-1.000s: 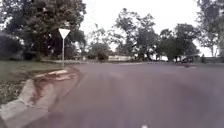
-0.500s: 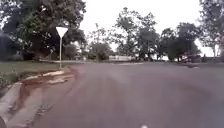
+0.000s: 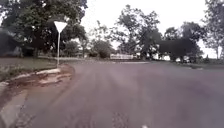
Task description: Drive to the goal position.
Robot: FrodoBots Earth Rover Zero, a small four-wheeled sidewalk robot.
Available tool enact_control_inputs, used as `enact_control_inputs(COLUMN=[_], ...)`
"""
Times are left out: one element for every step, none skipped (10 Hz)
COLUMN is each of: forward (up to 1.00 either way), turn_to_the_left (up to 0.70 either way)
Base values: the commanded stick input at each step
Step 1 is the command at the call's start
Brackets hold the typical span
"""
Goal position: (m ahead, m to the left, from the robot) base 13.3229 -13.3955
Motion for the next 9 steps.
enact_control_inputs(forward=[1.0,1.0,1.0,1.0,1.0,1.0,1.0,1.0,1.0], turn_to_the_left=[0.33,0.04,0.03,0.03,0.03,0.03,0.03,0.03,0.03])
